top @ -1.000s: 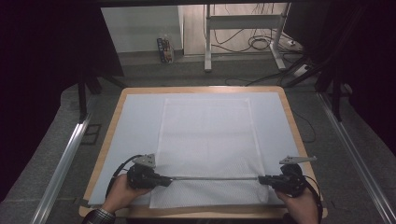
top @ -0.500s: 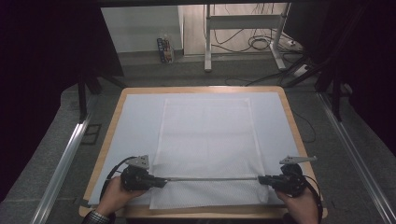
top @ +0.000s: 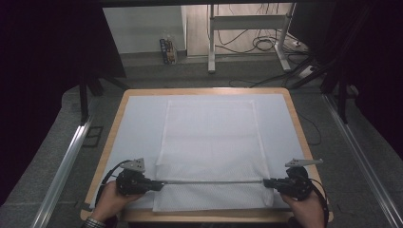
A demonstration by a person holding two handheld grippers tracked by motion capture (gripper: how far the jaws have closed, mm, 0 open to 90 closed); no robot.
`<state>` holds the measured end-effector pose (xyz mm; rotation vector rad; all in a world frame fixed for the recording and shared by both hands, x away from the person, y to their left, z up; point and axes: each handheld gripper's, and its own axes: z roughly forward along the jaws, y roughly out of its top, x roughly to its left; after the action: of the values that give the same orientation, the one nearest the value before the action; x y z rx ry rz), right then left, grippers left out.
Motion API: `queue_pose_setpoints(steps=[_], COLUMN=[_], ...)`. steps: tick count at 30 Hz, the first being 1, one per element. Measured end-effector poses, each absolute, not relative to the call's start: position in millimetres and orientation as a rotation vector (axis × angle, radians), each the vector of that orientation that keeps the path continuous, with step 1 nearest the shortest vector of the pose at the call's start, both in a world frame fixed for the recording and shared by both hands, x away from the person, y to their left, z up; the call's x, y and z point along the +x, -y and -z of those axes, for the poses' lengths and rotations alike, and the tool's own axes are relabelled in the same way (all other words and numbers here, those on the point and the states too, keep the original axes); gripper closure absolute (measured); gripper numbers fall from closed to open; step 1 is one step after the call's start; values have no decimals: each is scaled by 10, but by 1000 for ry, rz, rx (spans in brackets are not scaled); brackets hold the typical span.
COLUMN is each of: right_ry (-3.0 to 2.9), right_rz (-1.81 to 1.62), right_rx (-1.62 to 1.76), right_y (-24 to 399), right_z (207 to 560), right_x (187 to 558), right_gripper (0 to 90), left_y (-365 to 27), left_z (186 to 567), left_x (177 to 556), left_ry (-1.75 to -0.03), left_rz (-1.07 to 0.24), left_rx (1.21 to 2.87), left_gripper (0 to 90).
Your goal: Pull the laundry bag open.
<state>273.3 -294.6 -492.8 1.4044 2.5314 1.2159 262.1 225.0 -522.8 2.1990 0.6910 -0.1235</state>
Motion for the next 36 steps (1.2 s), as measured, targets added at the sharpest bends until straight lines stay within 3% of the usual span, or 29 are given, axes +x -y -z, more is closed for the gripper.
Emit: queue_pose_setpoints(steps=[36], right_ry=[-2534], right_rz=[-1204], right_rx=[1413], right_y=[2954], right_z=[4937], right_x=[2738], right_gripper=[853], left_y=[-2509], left_z=[5238], left_x=[2586], left_ry=[-768], left_rz=[110], left_rx=[2184], left_gripper=[872])
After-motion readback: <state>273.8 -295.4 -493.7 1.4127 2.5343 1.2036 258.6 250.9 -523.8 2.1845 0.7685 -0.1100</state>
